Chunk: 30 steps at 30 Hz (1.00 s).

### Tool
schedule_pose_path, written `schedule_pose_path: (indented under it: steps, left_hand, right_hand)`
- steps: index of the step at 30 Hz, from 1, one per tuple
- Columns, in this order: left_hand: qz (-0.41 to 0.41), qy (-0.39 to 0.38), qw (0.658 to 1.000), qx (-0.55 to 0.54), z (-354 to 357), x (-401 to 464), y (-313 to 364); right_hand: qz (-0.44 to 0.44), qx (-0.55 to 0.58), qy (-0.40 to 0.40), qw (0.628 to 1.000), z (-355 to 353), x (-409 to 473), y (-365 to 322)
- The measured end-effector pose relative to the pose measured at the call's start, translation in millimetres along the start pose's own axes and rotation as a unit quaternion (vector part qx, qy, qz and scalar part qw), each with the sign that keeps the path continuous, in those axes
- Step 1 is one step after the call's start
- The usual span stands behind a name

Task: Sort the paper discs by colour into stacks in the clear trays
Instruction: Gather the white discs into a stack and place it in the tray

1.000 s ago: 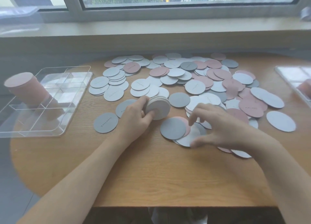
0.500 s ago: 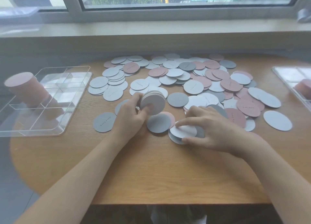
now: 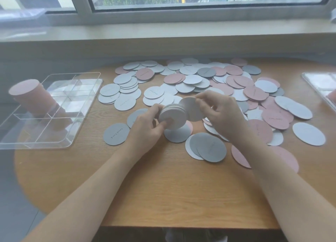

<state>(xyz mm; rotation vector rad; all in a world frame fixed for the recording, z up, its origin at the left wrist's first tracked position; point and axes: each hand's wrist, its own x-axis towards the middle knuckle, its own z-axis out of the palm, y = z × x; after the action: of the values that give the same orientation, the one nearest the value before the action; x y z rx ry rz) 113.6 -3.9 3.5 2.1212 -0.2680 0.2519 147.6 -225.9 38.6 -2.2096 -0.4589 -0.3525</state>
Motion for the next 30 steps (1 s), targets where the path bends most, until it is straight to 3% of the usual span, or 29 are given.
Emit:
schedule_pose_path:
  steps: [5,9,15,21,24,30]
  left_hand:
    - [0.027,0.0,0.998,0.054,4,0,3]
    - [0.056,-0.004,0.996,0.072,5,-2,8]
    - [0.077,-0.025,0.994,0.076,5,-3,9]
    - [0.018,0.047,0.996,0.074,-2,2,-3]
    - [-0.022,0.075,0.992,0.099,-9,5,-12]
    - [-0.073,0.076,0.987,0.118,-12,10,-23]
  right_hand:
    - [-0.015,0.06,-0.074,0.995,14,-13,10]
    - [-0.079,-0.009,-0.138,0.987,24,-14,9]
    - [-0.137,-0.072,-0.085,0.984,35,-18,9]
    - [-0.085,-0.051,-0.068,0.993,31,-10,10]
    - [-0.065,-0.097,-0.052,0.992,30,4,18]
    - [-0.054,-0.25,-0.149,0.955,47,39,19]
